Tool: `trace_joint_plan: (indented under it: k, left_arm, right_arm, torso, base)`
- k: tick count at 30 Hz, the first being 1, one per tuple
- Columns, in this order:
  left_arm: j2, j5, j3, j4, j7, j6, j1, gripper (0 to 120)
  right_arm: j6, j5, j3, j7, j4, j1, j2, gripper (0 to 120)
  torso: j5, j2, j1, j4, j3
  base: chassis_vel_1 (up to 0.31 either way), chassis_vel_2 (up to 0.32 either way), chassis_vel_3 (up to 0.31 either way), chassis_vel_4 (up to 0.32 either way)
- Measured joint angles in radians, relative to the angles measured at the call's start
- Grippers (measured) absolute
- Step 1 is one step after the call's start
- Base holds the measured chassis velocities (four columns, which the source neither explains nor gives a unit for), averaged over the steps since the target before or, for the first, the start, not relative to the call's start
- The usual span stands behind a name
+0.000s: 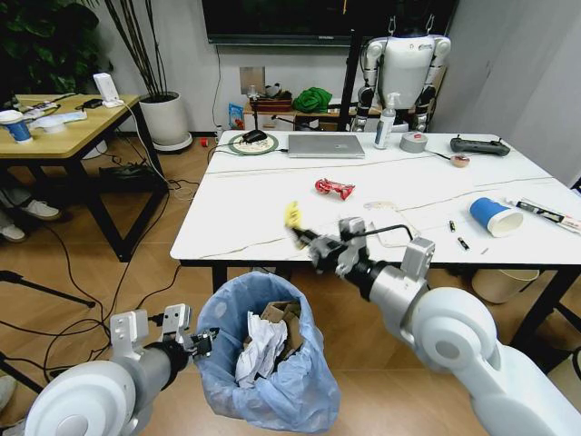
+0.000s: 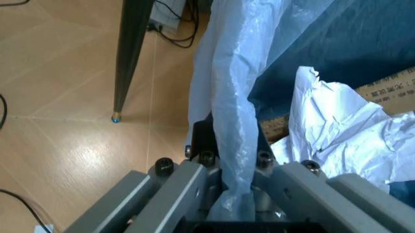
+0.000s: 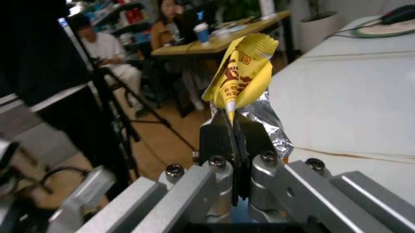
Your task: Pick up the trash bin and place the trash from the table into it.
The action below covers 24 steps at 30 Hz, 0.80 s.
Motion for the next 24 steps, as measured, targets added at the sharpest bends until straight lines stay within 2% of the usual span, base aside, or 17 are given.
trace_joint_plan:
  k: [13, 17, 23, 24]
  left_arm:
    - [0.002, -0.006, -0.003, 0.000, 0.000, 0.000, -0.015, 0]
    - [0.001, -0.010, -0.003, 0.000, 0.000, 0.000, -0.016, 0]
    - [0.001, -0.014, -0.004, 0.000, 0.000, 0.000, -0.019, 0]
    - [0.001, -0.014, -0.004, 0.000, 0.000, 0.000, -0.019, 0]
  right_arm:
    - [-0.002, -0.069, -0.119, -0.182, 0.024, -0.013, -0.080, 0]
    - [-0.003, -0.119, -0.124, -0.230, 0.019, -0.020, -0.095, 7]
    - [0.022, -0.209, -0.153, -0.273, 0.003, -0.040, -0.108, 34]
    - [0.022, -0.209, -0.153, -0.273, 0.003, -0.040, -0.108, 34]
  torso:
    - [0.0000, 0.000, 0.000, 0.0000, 0.000]
    - [0.0000, 0.000, 0.000, 0.0000, 0.000]
    - [0.0000, 0.000, 0.000, 0.0000, 0.000]
    - [0.0000, 0.000, 0.000, 0.0000, 0.000]
  base:
    - [0.000, 0.000, 0.000, 0.000]
    - [0.000, 0.000, 0.000, 0.000]
    - [0.000, 0.000, 0.000, 0.000]
    - [0.000, 0.000, 0.000, 0.000]
